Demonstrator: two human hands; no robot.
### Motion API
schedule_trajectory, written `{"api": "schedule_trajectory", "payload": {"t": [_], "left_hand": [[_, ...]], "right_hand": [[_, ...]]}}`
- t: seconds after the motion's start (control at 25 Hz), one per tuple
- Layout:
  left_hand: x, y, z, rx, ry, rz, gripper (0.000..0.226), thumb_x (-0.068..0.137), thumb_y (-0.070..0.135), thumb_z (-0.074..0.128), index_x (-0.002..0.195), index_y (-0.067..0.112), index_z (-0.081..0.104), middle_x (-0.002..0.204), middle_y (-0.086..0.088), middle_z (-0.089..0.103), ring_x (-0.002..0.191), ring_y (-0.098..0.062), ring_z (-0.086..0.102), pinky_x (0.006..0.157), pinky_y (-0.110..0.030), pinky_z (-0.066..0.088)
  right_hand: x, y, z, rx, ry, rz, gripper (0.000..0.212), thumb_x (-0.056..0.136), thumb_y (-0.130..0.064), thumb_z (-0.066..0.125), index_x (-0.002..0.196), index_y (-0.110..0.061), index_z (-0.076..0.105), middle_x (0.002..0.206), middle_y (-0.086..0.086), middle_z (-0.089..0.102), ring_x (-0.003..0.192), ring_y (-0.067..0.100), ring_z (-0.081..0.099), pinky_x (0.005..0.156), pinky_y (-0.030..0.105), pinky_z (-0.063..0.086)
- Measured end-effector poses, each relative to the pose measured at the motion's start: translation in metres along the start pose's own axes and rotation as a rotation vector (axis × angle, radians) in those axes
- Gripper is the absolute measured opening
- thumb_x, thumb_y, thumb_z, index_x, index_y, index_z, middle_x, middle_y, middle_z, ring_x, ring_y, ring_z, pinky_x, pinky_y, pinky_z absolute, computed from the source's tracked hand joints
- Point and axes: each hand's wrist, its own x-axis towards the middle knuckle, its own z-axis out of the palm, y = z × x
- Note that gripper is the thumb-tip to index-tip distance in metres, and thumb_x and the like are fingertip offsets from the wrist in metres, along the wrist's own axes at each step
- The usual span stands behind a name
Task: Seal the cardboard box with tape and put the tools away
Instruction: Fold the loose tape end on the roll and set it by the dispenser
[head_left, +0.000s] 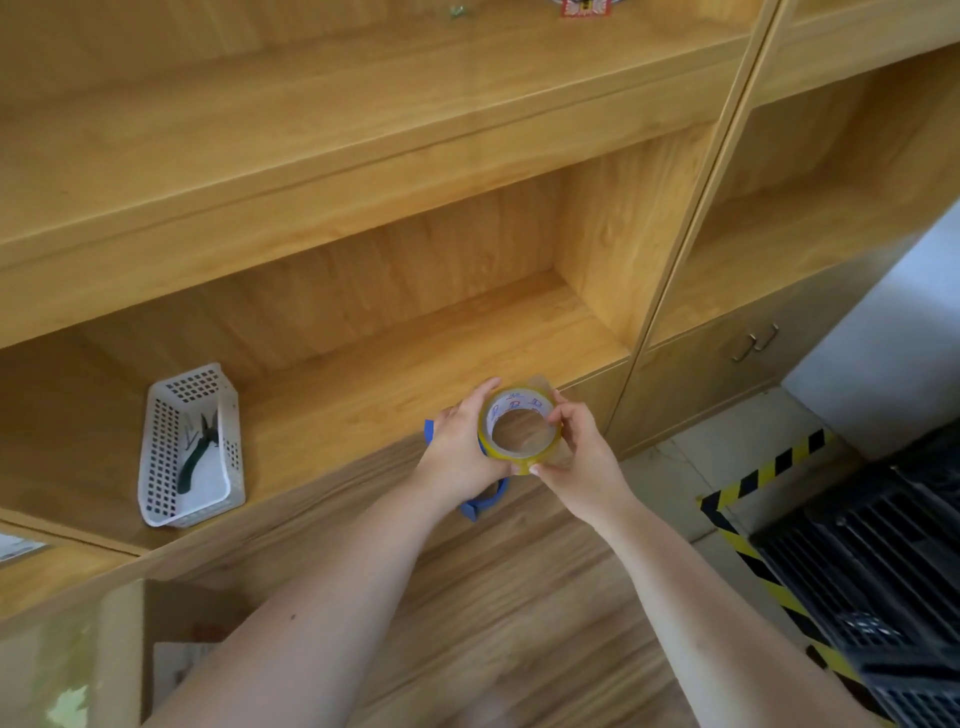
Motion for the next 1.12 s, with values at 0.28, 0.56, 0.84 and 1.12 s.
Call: {"api": "schedule_trajectory", "payload": {"t": [0.28,0.56,0.84,1.12], "left_hand": [[0.030,-0.013,0.021,0.023,-0.061,-0.032,0.105,0.057,0.031,0.083,0.145,0.042,0.026,0.137,0.008,0.051,0.137,-0.023,0.036,0.108,-0.047,0.040],[0.053,-0.025,0.038,0.091,-0.091,-0.031,0.102,0.066,0.027,0.085,0.146,0.044,0.025,0.145,0.004,0.043,0.141,-0.025,0.021,0.111,-0.046,0.033],[0.071,-0.037,0.057,0.205,-0.130,-0.070,0.102,0.061,0.043,0.083,0.142,0.055,0.023,0.145,-0.002,0.039,0.142,-0.026,0.019,0.111,-0.046,0.025],[0.082,-0.044,0.061,0.243,-0.193,-0.138,0.103,0.062,0.044,0.083,0.145,0.053,0.021,0.145,-0.008,0.030,0.138,-0.033,0.019,0.112,-0.047,0.019]], "right_hand": [[0.016,0.028,0.004,0.039,-0.003,0.067,0.062,0.073,0.001,0.075,0.097,-0.046,0.042,0.155,-0.005,0.031,0.139,0.012,0.038,0.110,0.040,0.039],[0.024,0.046,0.007,0.092,0.022,0.132,0.051,0.078,0.002,0.072,0.110,-0.027,0.046,0.154,-0.010,0.030,0.137,0.009,0.036,0.097,0.020,0.038],[0.033,0.062,0.016,0.161,0.067,0.219,0.063,0.073,0.005,0.074,0.115,-0.032,0.044,0.114,-0.026,0.048,0.115,0.014,0.056,0.093,0.031,0.050],[0.038,0.074,0.023,0.185,0.046,0.281,0.069,0.074,0.004,0.073,0.117,-0.039,0.041,0.116,-0.008,0.059,0.108,0.012,0.061,0.092,0.035,0.054]]}}
